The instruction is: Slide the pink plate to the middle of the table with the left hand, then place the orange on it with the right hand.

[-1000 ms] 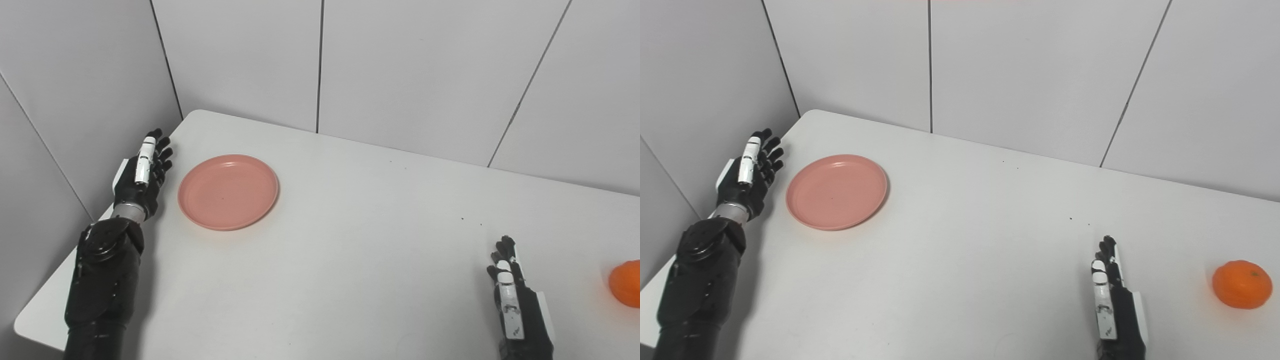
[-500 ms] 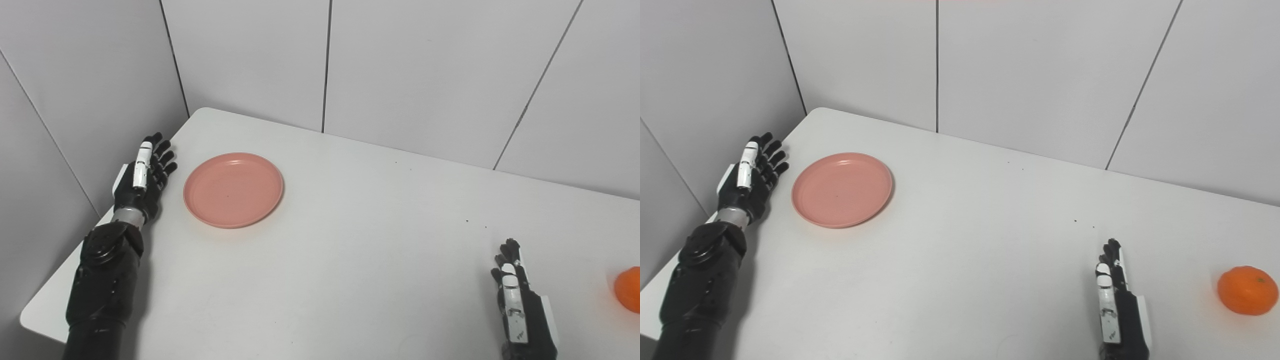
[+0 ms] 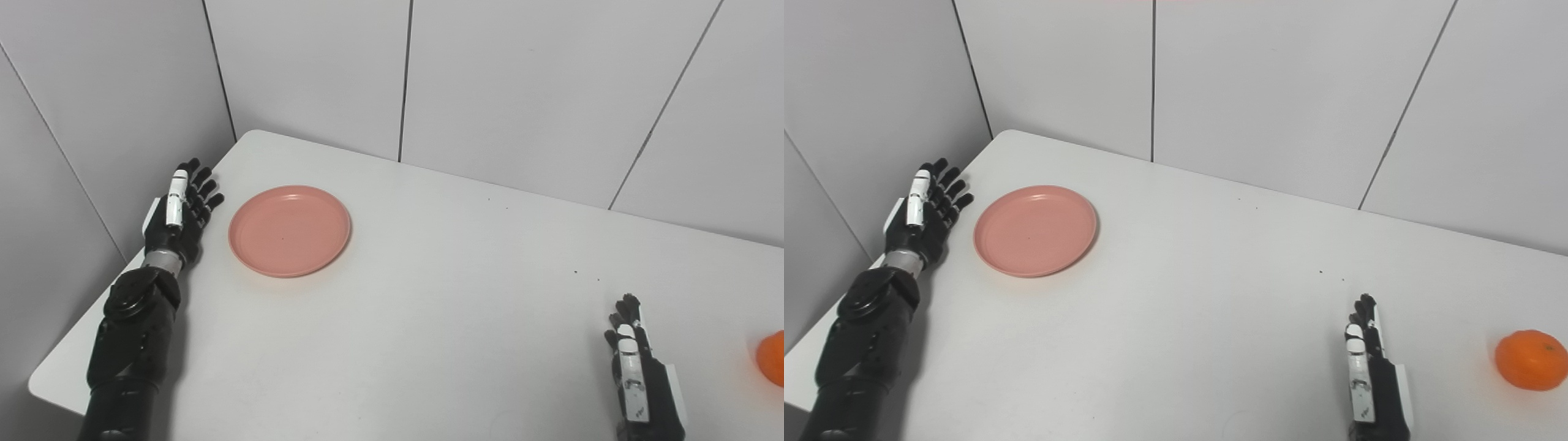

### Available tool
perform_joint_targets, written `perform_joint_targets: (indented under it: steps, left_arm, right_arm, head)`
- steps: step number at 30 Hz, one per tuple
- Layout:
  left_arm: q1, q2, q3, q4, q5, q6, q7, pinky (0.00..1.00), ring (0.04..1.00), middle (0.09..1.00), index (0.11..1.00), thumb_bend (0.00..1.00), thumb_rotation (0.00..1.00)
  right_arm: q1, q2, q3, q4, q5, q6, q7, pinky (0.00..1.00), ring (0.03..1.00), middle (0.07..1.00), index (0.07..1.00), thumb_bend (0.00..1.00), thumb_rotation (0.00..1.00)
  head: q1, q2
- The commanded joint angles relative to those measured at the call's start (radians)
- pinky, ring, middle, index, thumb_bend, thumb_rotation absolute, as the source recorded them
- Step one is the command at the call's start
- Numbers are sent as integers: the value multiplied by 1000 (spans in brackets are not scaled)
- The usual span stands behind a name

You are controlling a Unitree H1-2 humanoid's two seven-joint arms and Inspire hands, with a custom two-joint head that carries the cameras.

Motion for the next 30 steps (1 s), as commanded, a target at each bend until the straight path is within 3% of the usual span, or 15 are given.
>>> perform_joint_targets:
  steps: [1,14,30]
  left_arm:
    - [-19,-5,-12,23,-5,2,-7,1000,973,963,949,357,1000]
    - [-26,-23,-31,50,-60,22,-57,944,939,939,924,350,1000]
    - [7,-73,-60,-75,-95,130,-27,931,923,932,915,368,1000]
  right_arm:
    - [-15,-2,-6,-21,6,-32,2,1000,1000,1000,1000,136,1000]
    - [-16,0,-6,-16,5,-41,1,1000,1000,1000,1000,121,1000]
    - [-14,-1,-5,-17,11,-39,3,1000,1000,1000,1000,123,1000]
  head:
    - [1,1]
    - [-1,2]
    - [0,4]
